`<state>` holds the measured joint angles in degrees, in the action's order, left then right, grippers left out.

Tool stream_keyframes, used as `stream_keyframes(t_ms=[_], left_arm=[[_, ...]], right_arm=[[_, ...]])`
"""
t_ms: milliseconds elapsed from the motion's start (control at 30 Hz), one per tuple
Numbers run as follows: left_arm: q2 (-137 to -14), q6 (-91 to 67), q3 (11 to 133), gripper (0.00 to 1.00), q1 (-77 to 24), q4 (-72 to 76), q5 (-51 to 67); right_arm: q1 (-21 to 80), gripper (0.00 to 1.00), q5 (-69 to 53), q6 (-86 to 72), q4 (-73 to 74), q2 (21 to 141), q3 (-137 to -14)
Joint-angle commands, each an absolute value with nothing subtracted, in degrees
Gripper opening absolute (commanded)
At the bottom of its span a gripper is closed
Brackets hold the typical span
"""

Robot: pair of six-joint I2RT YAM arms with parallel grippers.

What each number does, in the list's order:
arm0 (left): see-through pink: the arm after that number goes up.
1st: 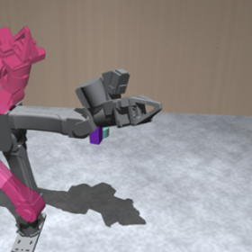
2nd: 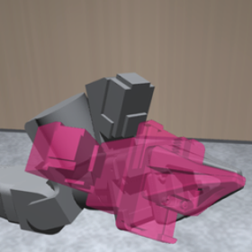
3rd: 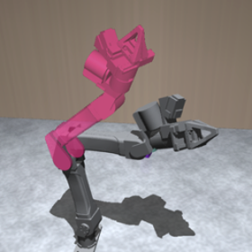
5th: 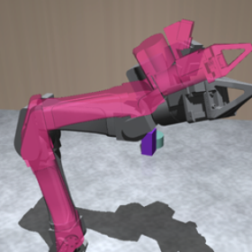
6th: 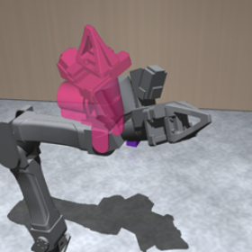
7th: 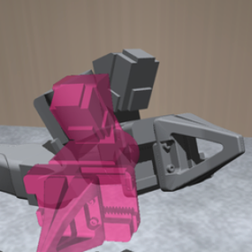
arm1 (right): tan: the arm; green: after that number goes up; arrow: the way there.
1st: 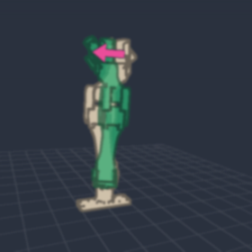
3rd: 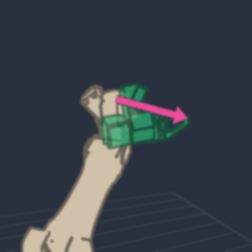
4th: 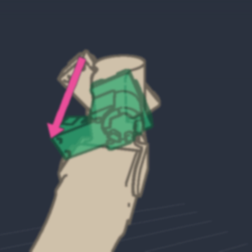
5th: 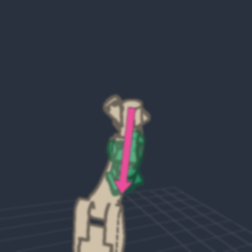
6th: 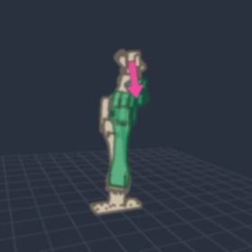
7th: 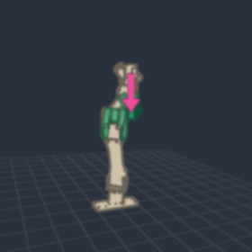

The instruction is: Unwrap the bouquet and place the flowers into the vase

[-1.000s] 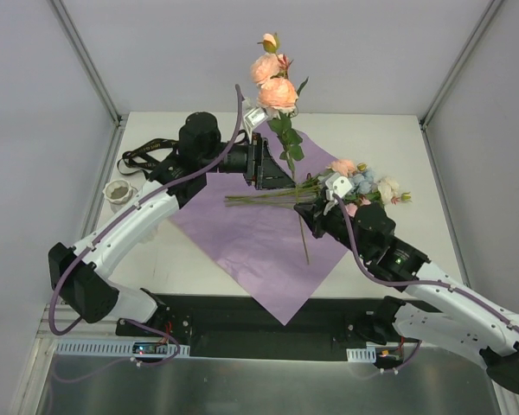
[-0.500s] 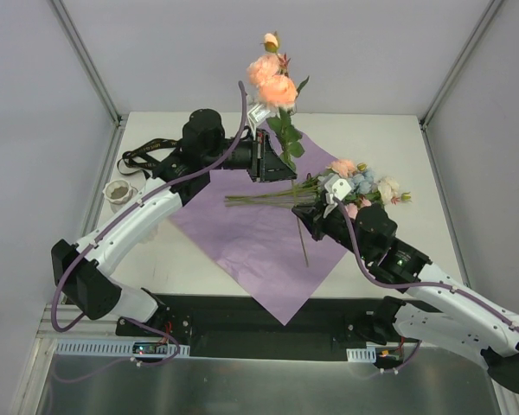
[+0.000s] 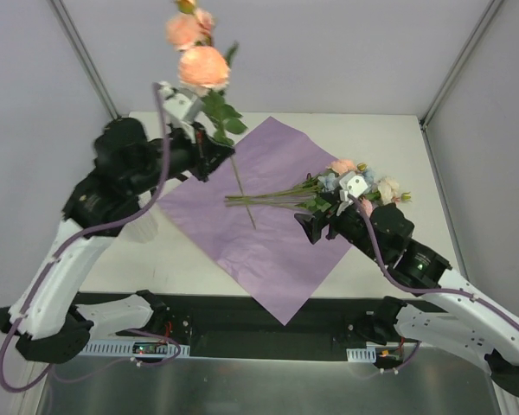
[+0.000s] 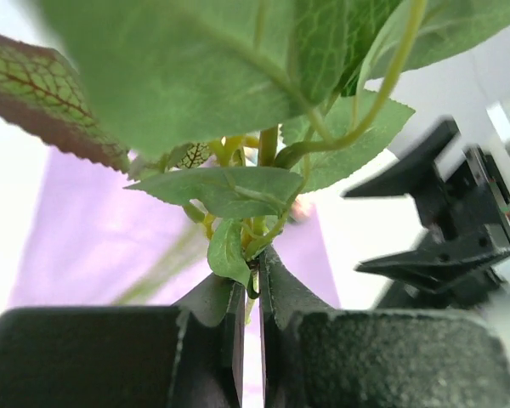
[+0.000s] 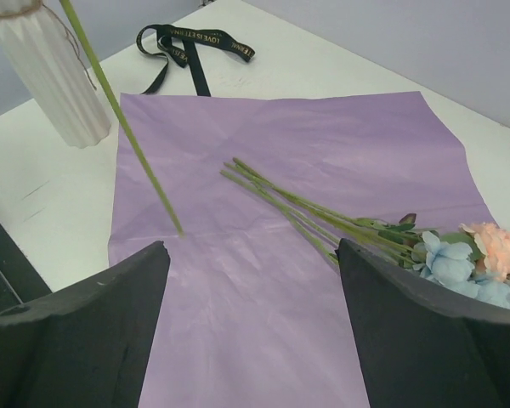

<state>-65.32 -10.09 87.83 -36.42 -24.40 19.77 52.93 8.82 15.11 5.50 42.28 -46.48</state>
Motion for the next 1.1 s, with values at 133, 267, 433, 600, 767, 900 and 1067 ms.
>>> stream_keyframes(t_ms=[133, 267, 433, 600, 767, 900, 1067], left_arm=[[-58.80, 5.71, 113.07, 0.00, -36.74, -42.53, -22.29], [-58.71, 10.87, 119.52, 0.00, -36.74, -44.21, -35.57], [-58.01, 15.73, 122.87, 0.00, -37.35, -42.72, -46.57], [-57.74, 16.52, 120.51, 0.00, -37.35, -42.63, -50.01], [-58.09, 16.44, 119.71, 0.00, -37.35, -42.45, -50.10], [-58.27, 16.26, 118.40, 0.00, -37.27, -42.54, -50.62], [-58.01, 14.51, 116.90, 0.00, -37.35, -42.54, -50.10]], right_arm=[[53.00, 0.83, 11.25, 13.01, 8.96, 40.16, -49.75], [53.00, 0.83, 11.25, 13.36, 8.96, 41.83, -49.74], [53.00, 0.82, 10.81, 13.27, 9.32, 44.21, -50.80], [53.00, 0.83, 10.28, 12.66, 9.58, 44.56, -51.06], [53.08, 0.82, 10.90, 13.54, 9.93, 45.00, -51.77], [53.00, 0.82, 10.64, 12.92, 9.76, 44.91, -51.42], [53.09, 0.82, 10.11, 12.04, 10.10, 44.47, -51.15]])
